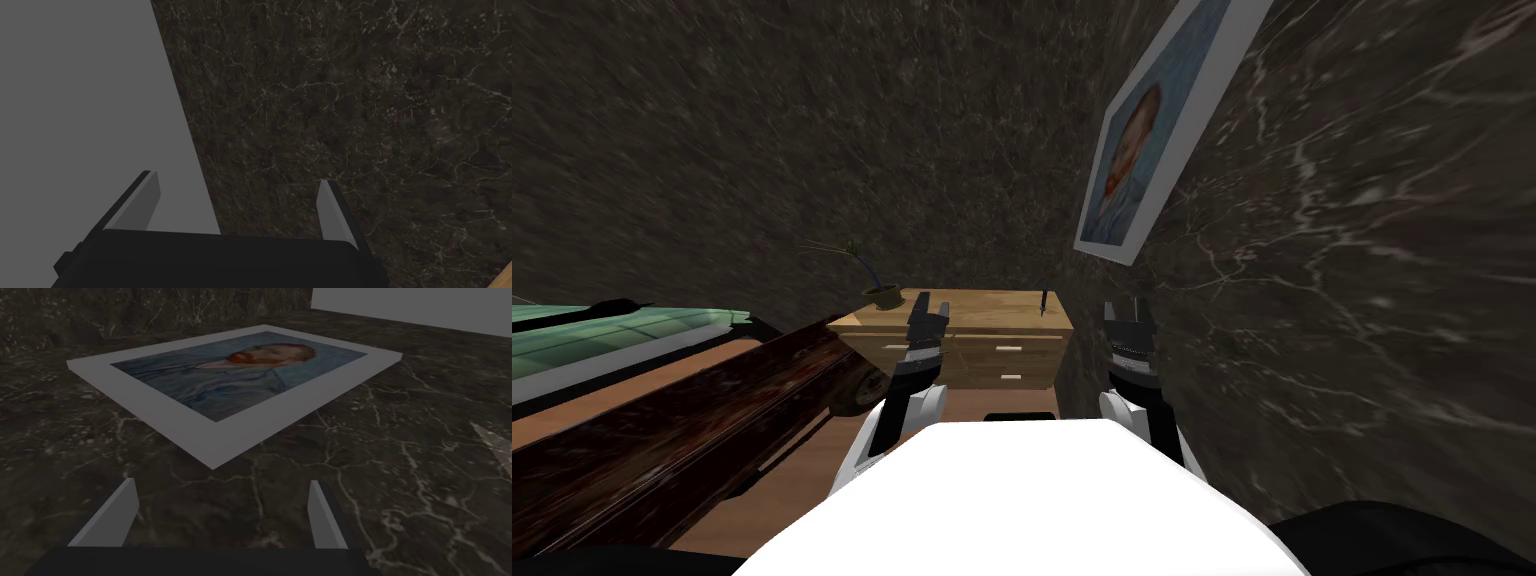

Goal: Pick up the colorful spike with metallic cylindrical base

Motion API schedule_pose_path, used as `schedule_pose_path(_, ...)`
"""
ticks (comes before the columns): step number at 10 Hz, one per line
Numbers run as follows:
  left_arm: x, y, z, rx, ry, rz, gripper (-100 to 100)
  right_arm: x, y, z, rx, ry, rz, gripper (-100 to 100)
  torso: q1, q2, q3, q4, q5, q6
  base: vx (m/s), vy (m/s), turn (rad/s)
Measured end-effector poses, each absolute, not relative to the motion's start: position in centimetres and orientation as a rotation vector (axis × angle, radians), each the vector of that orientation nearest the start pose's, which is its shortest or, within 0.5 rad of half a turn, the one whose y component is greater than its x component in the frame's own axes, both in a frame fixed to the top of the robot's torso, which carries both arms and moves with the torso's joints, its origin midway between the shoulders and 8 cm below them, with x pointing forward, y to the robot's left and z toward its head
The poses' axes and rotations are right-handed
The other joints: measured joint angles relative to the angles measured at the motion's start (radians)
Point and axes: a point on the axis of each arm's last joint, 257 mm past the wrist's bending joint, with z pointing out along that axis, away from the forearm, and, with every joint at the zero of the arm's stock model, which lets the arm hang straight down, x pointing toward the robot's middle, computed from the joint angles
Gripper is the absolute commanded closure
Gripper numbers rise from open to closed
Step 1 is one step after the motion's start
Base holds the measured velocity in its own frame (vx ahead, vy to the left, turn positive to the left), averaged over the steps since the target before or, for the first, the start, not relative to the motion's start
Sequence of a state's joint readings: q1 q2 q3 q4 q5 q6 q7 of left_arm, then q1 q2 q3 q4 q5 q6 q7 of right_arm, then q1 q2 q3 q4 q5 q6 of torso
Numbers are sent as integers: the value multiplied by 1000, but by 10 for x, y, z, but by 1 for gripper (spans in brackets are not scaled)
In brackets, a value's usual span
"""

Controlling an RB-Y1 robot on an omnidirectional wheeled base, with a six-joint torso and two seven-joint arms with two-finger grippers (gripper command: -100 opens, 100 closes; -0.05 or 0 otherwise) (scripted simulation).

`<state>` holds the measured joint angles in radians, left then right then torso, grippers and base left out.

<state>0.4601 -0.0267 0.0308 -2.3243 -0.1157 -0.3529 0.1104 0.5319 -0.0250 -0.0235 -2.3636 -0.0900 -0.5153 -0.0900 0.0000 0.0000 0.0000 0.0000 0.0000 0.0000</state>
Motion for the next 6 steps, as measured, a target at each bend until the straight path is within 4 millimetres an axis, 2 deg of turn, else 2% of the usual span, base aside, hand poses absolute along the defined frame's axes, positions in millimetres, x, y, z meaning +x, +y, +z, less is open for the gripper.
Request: schedule_pose_path(6, 361, 281, 28, -708, 664, -1289, 0, 359, -297, 11, 617, 753, 1210, -100, 6, -3, -2, -1, 1, 0, 37, 97, 50)
